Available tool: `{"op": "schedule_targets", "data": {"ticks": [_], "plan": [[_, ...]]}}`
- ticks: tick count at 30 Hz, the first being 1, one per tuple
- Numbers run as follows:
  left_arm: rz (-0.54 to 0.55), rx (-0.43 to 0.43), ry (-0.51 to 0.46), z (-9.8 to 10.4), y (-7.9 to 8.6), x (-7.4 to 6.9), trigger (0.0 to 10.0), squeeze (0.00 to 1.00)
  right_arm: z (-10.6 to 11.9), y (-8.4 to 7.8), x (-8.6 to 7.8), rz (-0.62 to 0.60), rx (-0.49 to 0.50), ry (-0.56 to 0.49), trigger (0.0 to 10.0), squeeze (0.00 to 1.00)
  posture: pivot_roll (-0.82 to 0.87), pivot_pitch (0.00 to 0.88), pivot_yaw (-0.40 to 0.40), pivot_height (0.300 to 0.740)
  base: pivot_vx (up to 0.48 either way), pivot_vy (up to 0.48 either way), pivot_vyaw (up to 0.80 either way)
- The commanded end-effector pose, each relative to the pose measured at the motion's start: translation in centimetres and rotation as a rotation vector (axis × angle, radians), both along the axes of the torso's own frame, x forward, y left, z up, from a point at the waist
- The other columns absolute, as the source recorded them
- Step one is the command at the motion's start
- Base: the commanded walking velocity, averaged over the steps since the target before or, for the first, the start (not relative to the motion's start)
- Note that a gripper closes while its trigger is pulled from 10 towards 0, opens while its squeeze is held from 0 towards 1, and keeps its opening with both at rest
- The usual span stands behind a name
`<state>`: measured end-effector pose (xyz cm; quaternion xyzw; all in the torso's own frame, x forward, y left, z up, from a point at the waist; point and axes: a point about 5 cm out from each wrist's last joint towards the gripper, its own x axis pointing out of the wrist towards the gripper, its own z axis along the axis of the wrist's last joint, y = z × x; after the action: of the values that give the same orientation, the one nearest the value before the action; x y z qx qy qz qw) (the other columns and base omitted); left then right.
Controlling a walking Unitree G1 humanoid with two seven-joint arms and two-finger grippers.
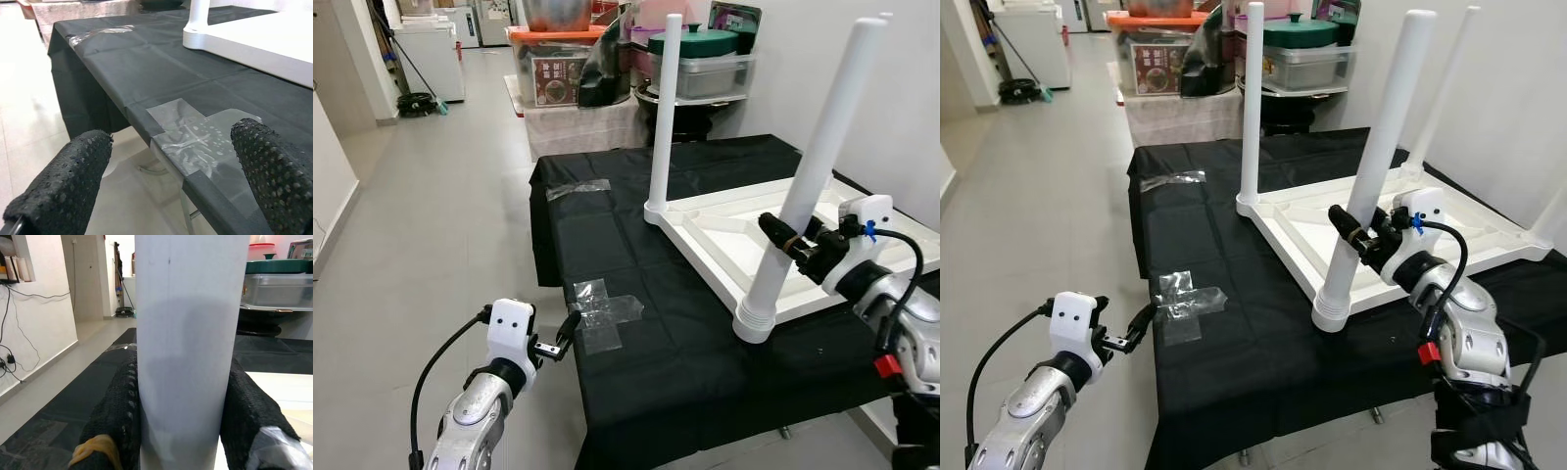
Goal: Building children table
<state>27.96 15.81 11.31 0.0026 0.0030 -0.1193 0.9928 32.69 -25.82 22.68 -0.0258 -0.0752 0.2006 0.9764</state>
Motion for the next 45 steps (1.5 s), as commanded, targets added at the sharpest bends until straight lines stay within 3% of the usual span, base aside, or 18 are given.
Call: {"op": "schedule_targets", "data": {"ticks": [1,4,6,10,12,14,17,20,21,22,23,25,26,33,42,43,44,45], "plan": [[-0.010,0.011,0.000,-0.1,-0.1,0.0,10.0,0.00,-1.2,1.1,0.4,0.060,-0.028,0.051,0.0,0.00,0.03,0.000,-0.028,0.740,0.000,0.000,0.00],[-0.011,0.011,-0.001,-0.1,0.0,0.0,10.0,0.00,-1.4,1.0,0.6,0.039,-0.040,0.052,0.0,0.00,0.03,0.000,-0.026,0.740,0.000,0.000,0.00],[-0.013,0.015,0.000,0.0,0.1,0.0,10.0,0.00,-2.3,-0.4,1.6,-0.359,-0.040,0.121,0.0,0.00,0.03,0.000,-0.021,0.740,0.000,0.000,0.00],[-0.014,0.017,0.000,0.0,0.1,0.0,10.0,0.00,-2.8,-1.2,1.7,-0.561,-0.037,0.152,0.0,0.00,0.03,0.000,-0.021,0.740,0.000,0.000,0.00],[-0.015,0.016,0.002,-0.1,-0.1,0.1,10.0,0.00,-4.4,0.2,0.4,-0.832,-0.021,0.179,0.0,0.00,0.03,0.000,-0.021,0.740,0.000,0.000,0.00],[-0.015,0.016,0.002,-0.1,-0.1,0.1,10.0,0.00,-4.4,0.2,0.4,-0.832,-0.021,0.179,0.0,0.00,0.03,0.000,-0.021,0.740,0.000,0.000,0.00],[-0.019,0.014,0.003,-0.1,-0.3,0.0,10.0,0.00,-5.4,4.7,-0.5,-0.763,0.009,0.195,0.0,0.00,0.03,0.000,-0.023,0.740,0.000,0.000,0.00],[-0.019,0.014,0.003,-0.1,-0.3,0.0,10.0,0.00,-5.4,4.7,-0.5,-0.763,0.009,0.195,0.0,0.00,0.03,0.000,-0.023,0.740,0.000,0.000,0.00],[-0.019,0.015,0.004,-0.1,-0.2,0.0,10.0,0.00,-5.0,7.0,-0.5,-0.647,0.041,0.170,10.0,0.00,0.03,0.000,-0.024,0.740,0.000,0.000,0.00],[-0.019,0.015,0.004,-0.1,-0.2,0.0,10.0,0.00,-5.0,7.0,-0.5,-0.647,0.041,0.170,10.0,0.00,0.03,0.000,-0.024,0.740,0.000,0.000,0.00],[-0.017,0.017,0.005,-0.1,-0.1,0.0,10.0,0.00,-4.1,8.0,-0.4,-0.533,0.063,0.109,10.0,1.00,0.03,0.000,-0.028,0.740,0.000,0.000,0.00],[-0.017,0.017,0.005,-0.1,-0.1,0.0,10.0,0.00,-4.1,8.0,-0.4,-0.533,0.063,0.109,10.0,1.00,0.03,0.000,-0.028,0.740,0.000,0.000,0.00],[-0.015,0.017,0.006,-0.2,-0.1,0.0,10.0,0.00,-2.3,7.7,0.2,-0.425,0.114,0.022,10.0,0.00,0.03,0.000,-0.034,0.740,0.000,0.000,0.00],[-0.010,0.011,0.008,-0.3,-0.3,-0.1,10.0,0.00,2.5,3.2,0.9,-0.170,0.104,-0.147,10.0,0.00,0.03,0.000,-0.040,0.740,0.000,0.000,0.00],[-0.009,0.016,0.005,-0.2,-0.2,-0.1,10.0,0.00,1.9,2.3,1.0,0.034,-0.090,-0.070,10.0,0.00,0.04,0.000,-0.043,0.740,0.000,0.000,0.00],[-0.009,0.017,0.004,-0.2,-0.2,-0.1,10.0,0.00,1.4,2.3,1.2,0.066,-0.117,-0.049,2.8,0.00,0.04,0.000,-0.043,0.740,0.000,0.000,0.00],[-0.009,0.018,0.004,-0.2,-0.2,-0.1,10.0,0.00,0.7,2.1,1.6,0.042,-0.166,-0.016,0.0,0.00,0.04,0.000,-0.046,0.740,0.000,0.000,0.00],[-0.009,0.018,0.004,-0.2,-0.2,-0.1,10.0,0.00,0.7,2.1,1.6,0.042,-0.166,-0.016,0.0,0.00,0.04,0.000,-0.046,0.740,0.000,0.000,0.00]]}}
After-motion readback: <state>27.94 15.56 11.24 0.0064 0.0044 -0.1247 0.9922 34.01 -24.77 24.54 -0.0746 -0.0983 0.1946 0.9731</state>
